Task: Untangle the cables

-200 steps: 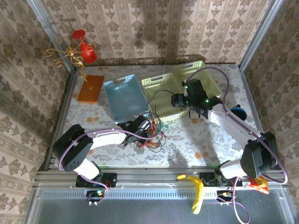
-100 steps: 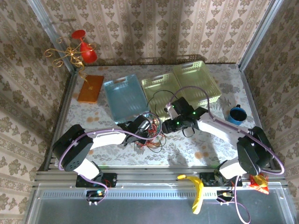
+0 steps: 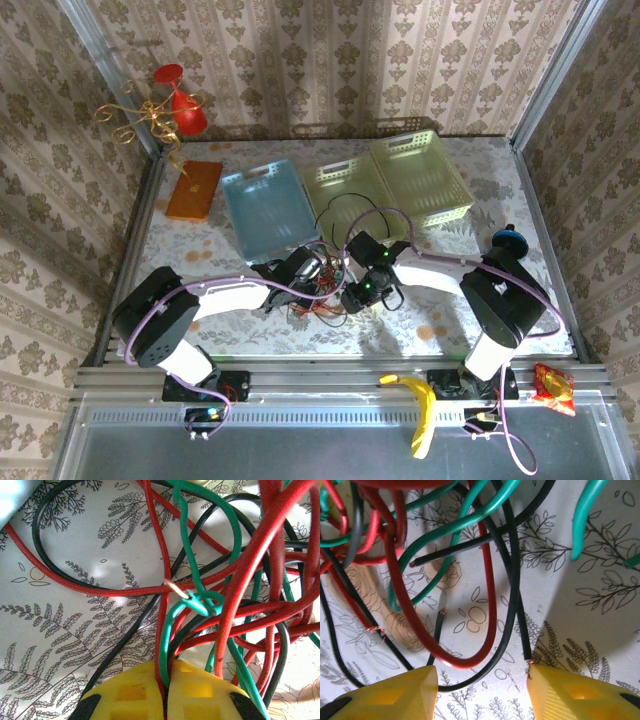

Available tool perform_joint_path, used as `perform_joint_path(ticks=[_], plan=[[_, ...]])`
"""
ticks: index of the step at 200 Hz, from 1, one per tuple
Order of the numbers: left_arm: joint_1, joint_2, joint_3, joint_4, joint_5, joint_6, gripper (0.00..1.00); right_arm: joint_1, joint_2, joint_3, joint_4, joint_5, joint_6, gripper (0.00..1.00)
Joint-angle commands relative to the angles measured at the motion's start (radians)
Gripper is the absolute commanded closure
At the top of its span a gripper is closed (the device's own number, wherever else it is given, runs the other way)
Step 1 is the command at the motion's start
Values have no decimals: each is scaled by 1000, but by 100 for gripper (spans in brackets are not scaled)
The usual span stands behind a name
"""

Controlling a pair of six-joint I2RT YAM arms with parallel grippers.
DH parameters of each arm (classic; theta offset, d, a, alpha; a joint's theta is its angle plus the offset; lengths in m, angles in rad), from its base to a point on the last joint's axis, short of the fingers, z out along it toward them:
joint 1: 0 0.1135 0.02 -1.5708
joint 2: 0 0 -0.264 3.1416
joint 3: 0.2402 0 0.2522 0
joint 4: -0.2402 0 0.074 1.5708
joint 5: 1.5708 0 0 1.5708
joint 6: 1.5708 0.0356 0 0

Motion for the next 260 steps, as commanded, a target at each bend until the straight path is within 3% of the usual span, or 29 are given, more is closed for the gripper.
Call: perform_joint_path(ticks=[1,33,53,75,123,159,180,226,260], plan=[[-5,-9,-19,-33,31,-8,100,23,46,27,-37,78,-12,49],[-5,-14,-19,-48,25,-4,100,35,66,15,-40,244,58,74],[-4,-18,-19,-58,23,6,100,31,60,-13,-39,278,93,90],[3,-24,-20,-73,23,9,100,16,14,-45,-38,319,127,100],[26,-44,-34,-73,32,12,100,-108,-176,-108,-71,432,256,100],[29,-45,-42,-70,32,7,100,-272,-344,-148,-101,444,340,100],[28,-45,-53,-60,32,1,95,-362,-436,-180,-103,444,403,100],[29,-42,-60,-51,33,-6,93,-535,-624,-191,-160,538,466,100],[29,-40,-65,-46,37,-5,98,-627,-784,-151,-212,642,486,100]])
